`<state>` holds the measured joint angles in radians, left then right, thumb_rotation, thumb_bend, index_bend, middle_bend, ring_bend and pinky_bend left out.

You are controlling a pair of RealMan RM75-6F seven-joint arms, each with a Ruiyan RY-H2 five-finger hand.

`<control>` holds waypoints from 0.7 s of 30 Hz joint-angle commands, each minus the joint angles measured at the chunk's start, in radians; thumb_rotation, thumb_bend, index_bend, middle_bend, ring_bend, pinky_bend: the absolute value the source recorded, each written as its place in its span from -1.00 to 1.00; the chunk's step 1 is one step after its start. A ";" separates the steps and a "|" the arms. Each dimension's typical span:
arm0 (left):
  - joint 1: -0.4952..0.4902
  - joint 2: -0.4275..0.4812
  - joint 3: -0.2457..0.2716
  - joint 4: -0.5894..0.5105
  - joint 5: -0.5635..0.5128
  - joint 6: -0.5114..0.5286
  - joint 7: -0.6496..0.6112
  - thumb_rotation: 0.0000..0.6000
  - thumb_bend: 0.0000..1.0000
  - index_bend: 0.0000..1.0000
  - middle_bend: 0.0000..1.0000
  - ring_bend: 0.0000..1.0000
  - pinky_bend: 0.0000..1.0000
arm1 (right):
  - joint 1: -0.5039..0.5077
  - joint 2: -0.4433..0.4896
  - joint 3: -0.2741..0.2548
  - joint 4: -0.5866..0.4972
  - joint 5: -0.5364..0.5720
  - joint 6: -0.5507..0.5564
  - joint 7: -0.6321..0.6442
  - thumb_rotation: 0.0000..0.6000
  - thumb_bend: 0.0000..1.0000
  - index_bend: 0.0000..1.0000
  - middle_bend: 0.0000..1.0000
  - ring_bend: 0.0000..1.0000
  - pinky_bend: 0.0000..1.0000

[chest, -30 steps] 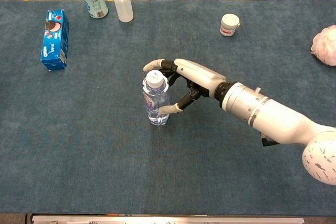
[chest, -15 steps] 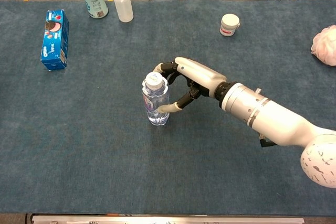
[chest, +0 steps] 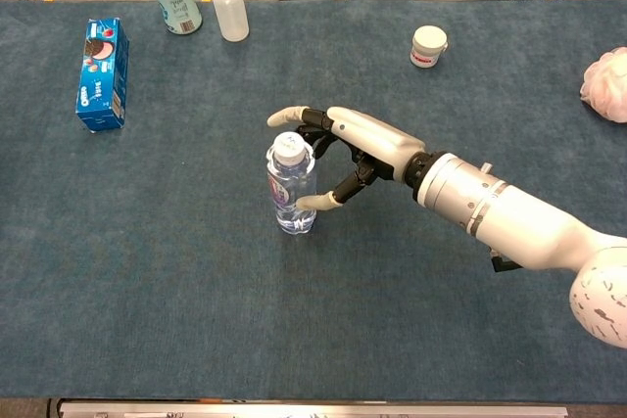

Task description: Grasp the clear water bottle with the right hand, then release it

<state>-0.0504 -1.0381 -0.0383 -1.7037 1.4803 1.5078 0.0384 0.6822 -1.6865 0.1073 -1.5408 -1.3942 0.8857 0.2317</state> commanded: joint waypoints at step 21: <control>-0.001 0.002 0.000 -0.003 -0.004 -0.005 0.003 1.00 -0.42 -0.78 -0.65 -0.76 -0.67 | 0.006 0.005 -0.006 0.000 0.013 -0.014 -0.012 1.00 -0.82 -0.44 -0.29 -0.45 -0.45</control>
<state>-0.0513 -1.0363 -0.0385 -1.7072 1.4763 1.5030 0.0417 0.6869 -1.6827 0.1027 -1.5404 -1.3798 0.8729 0.2183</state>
